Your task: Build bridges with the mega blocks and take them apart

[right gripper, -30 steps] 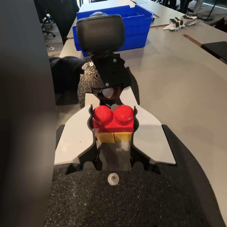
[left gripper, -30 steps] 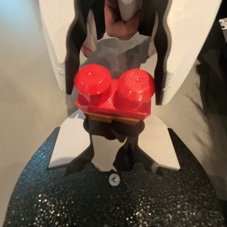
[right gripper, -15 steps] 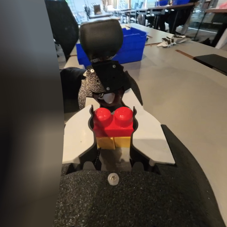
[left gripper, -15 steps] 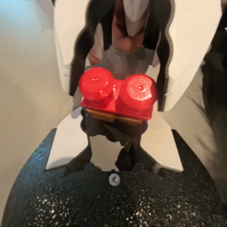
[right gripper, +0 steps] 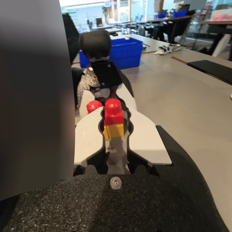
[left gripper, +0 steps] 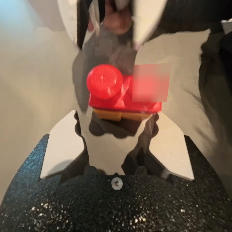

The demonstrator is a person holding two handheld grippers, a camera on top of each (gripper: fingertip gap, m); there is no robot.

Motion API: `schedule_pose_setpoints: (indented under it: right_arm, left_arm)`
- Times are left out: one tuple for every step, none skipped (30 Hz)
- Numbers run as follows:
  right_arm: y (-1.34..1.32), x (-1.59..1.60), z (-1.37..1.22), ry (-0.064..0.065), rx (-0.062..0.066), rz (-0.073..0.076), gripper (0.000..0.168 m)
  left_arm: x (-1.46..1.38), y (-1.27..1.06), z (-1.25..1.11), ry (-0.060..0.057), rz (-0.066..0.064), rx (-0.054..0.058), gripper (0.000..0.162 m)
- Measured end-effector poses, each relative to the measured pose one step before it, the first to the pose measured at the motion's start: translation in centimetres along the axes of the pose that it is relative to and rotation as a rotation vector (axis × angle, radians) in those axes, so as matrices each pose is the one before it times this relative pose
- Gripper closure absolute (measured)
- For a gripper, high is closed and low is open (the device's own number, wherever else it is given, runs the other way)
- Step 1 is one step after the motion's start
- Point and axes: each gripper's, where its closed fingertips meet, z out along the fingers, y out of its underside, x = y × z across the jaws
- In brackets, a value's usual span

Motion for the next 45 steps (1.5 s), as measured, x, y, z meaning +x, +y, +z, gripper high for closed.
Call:
schedule_pose_setpoints:
  right_arm:
    - [0.656, 0.431, -0.343, 0.0419, -0.022, 0.0213, 0.138]
    - [0.903, 0.669, -0.257, 0.0566, -0.0376, 0.023, 0.147]
    - [1.043, 0.7, -0.132, 0.0588, -0.0496, 0.0154, 0.157]
    - [0.935, 0.353, 0.043, 0.0367, -0.0544, 0.0066, 0.168]
    - [0.566, -0.027, 0.205, 0.0094, -0.0424, -0.0074, 0.168]
    - [0.396, -0.042, 0.356, 0.01, -0.0358, -0.0122, 0.168]
    - [0.428, -0.152, 0.481, 0.0005, -0.0442, -0.0166, 0.168]
    - [0.381, -0.076, 0.536, 0.0022, -0.0482, -0.0129, 0.168]
    - [0.256, -0.108, 0.544, -0.0028, -0.0415, -0.0111, 0.168]
    - [-0.02, -0.25, 0.471, -0.0143, -0.0208, -0.0112, 0.168]
    - [-0.178, -0.294, 0.402, -0.0179, -0.006, -0.0081, 0.168]
    - [-0.148, -0.007, 0.251, -0.0015, -0.0035, -0.0072, 0.168]
    - [-0.233, 0.03, 0.093, -0.0013, 0.0102, -0.0092, 0.168]
    - [-0.321, 0.097, -0.034, -0.0005, 0.0207, -0.0004, 0.168]
    - [-0.206, 0.173, -0.037, 0.0009, 0.015, 0.0079, 0.168]
    - [-0.057, 0.275, -0.025, 0.007, 0.0056, 0.0126, 0.168]
    - [-0.044, 0.393, -0.122, 0.0199, 0.0031, 0.0102, 0.168]
    - [-0.15, 0.368, -0.288, 0.0243, 0.0092, 0.0011, 0.168]
    - [-0.344, 0.135, -0.446, 0.0148, 0.0244, -0.0101, 0.168]
    - [-0.537, -0.005, -0.542, 0.0097, 0.0397, -0.0144, 0.168]
    - [-0.626, -0.229, -0.581, -0.005, 0.0464, -0.0197, 0.168]
    - [-0.625, -0.202, -0.533, -0.0039, 0.0408, -0.008, 0.156]
    - [-0.552, -0.296, -0.433, -0.0137, 0.0276, 0.0006, 0.142]
    - [-0.466, -0.236, -0.293, -0.0112, 0.0146, 0.0135, 0.126]
    - [-0.332, -0.156, -0.158, -0.0027, -0.0029, 0.0296, 0.111]
    - [-0.227, -0.32, -0.073, -0.0045, -0.0196, 0.0319, 0.096]
    - [-0.173, -0.163, -0.03, 0.0193, -0.0234, 0.026, 0.088]
    - [-0.168, -0.131, -0.022, 0.0339, -0.0168, 0.0119, 0.085]
    - [-0.14, -0.264, 0.016, 0.0339, -0.0094, 0.0102, 0.085]
    - [-0.136, -0.418, 0.061, 0.0307, -0.0019, 0.0259, 0.086]
    - [0.049, -0.452, 0.095, 0.0279, -0.008, 0.0362, 0.087]
    - [0.131, -0.354, 0.035, 0.0324, -0.0052, 0.0294, 0.087]
    - [0.057, -0.292, -0.033, 0.0369, 0.0049, 0.0126, 0.089]
    - [0.036, -0.135, -0.082, 0.0441, 0.003, 0.0033, 0.09]
    - [-0.127, -0.4, -0.066, 0.0247, 0.0098, -0.0125, 0.09]
    - [-0.223, -0.205, -0.043, 0.0364, 0.0087, -0.0162, 0.09]
    - [-0.231, -0.17, 0.034, 0.0355, 0.0037, -0.0227, 0.089]
    - [-0.128, -0.208, 0.125, 0.0251, -0.0045, -0.031, 0.087]
    - [0.062, -0.245, 0.144, 0.011, -0.0158, -0.0418, 0.086]
    - [0.235, 0.084, 0.071, 0.0193, -0.0241, -0.0377, 0.086]
    - [0.299, 0.157, -0.052, 0.0122, -0.0211, -0.0272, 0.087]
    - [0.344, 0.093, -0.137, -0.0006, -0.0173, -0.007, 0.089]
    - [0.309, 0.038, -0.148, -0.0112, -0.0089, 0.0132, 0.09]
    - [0.369, 0.156, -0.093, -0.0073, -0.0086, 0.0193, 0.091]
    - [0.517, 0.501, -0.056, 0.0149, -0.016, 0.0077, 0.091]
  left_arm:
    - [0.237, 0.443, -0.475, 0.0051, -0.0075, -0.0135, 0.053]
    - [0.3, 0.334, -0.585, 0.0105, -0.0102, -0.004, 0.062]
    - [0.314, 0.117, -0.603, 0.0141, -0.0143, 0.0095, 0.073]
    - [0.339, -0.076, -0.544, 0.0171, -0.0138, 0.0185, 0.076]
    - [0.2, -0.176, -0.367, 0.0099, -0.0096, 0.0195, 0.08]
    - [0.011, -0.16, -0.167, 0.0002, -0.0047, 0.0112, 0.083]
    - [-0.138, -0.096, 0.034, -0.0066, -0.0008, 0.0011, 0.087]
    - [-0.102, -0.042, 0.204, -0.004, 0.0003, -0.0066, 0.09]
    - [0.03, 0.01, 0.305, 0.004, -0.0009, -0.0118, 0.094]
    - [0.078, 0.016, 0.342, 0.005, -0.0008, -0.0119, 0.098]
    - [0.058, 0.022, 0.35, 0.0013, 0.0005, -0.01, 0.101]
    - [-0.061, 0.128, 0.27, -0.0073, 0.0, -0.0141, 0.099]
    - [-0.134, 0.094, 0.16, -0.012, -0.0009, -0.0086, 0.096]
    - [-0.063, -0.056, 0.06, -0.0057, -0.0056, 0.0037, 0.095]
    - [0.01, -0.033, 0.035, 0.0025, -0.0125, 0.0025, 0.091]
    - [0.166, -0.066, 0.005, 0.0119, -0.0102, 0.004, 0.089]
    - [0.14, -0.054, -0.047, 0.0082, -0.0051, 0.0024, 0.089]
    - [-0.098, 0.002, -0.125, -0.0099, -0.0017, -0.001, 0.088]
    - [-0.276, 0.067, -0.223, -0.021, 0.0, -0.0016, 0.087]
    - [-0.3, 0.031, -0.273, -0.02, -0.0027, 0.0044, 0.086]
    - [-0.333, -0.071, -0.258, -0.0192, -0.0065, 0.0129, 0.083]
    - [-0.357, -0.164, -0.199, -0.0201, -0.0044, 0.0181, 0.079]
    - [-0.29, -0.209, -0.096, -0.0187, 0.0015, 0.0172, 0.073]
    - [-0.212, -0.197, 0.04, -0.0159, 0.0041, 0.0119, 0.067]
    - [-0.118, -0.169, 0.149, -0.0125, 0.0032, 0.0044, 0.06]
    - [-0.02, -0.078, 0.232, -0.0101, 0.0009, -0.0055, 0.054]
    - [-0.008, 0.053, 0.279, -0.013, -0.0019, -0.0157, 0.048]
    - [0.03, 0.142, 0.263, -0.0153, 0.0002, -0.0208, 0.041]
    - [0.126, 0.162, 0.192, -0.0133, 0.0061, -0.0181, 0.038]
    - [0.151, 0.163, 0.071, -0.0131, 0.0078, -0.013, 0.035]
    - [0.082, 0.17, -0.048, -0.0135, 0.0046, -0.007, 0.032]
    - [-0.018, 0.159, -0.187, -0.0134, -0.0022, 0.0002, 0.029]
    - [-0.116, 0.135, -0.266, -0.0133, -0.0084, 0.005, 0.029]
    - [-0.231, 0.133, -0.324, -0.0138, -0.0106, 0.0088, 0.028]
    - [-0.279, 0.132, -0.355, -0.0123, -0.0113, 0.0116, 0.028]
    - [-0.262, 0.116, -0.347, -0.0072, -0.0136, 0.0124, 0.029]
    - [-0.211, 0.087, -0.291, -0.0019, -0.0145, 0.0118, 0.029]
    - [-0.12, 0.049, -0.247, 0.0013, -0.0108, 0.0093, 0.029]
    - [-0.055, 0.06, -0.183, 0.0019, -0.0052, 0.0038, 0.03]
    - [-0.028, 0.074, -0.149, -0.0007, -0.0004, -0.0015, 0.03]
    - [0.068, 0.037, -0.095, 0.0006, 0.0029, -0.0016, 0.03]
    - [0.276, -0.045, -0.061, 0.0097, 0.0044, 0.0014, 0.032]
    - [0.531, -0.067, -0.026, 0.0233, 0.0055, 0.0014, 0.035]
    - [0.801, -0.023, 0.02, 0.0402, 0.0056, -0.0017, 0.042]
    - [0.885, -0.045, 0.073, 0.0461, 0.0021, -0.0004, 0.051]
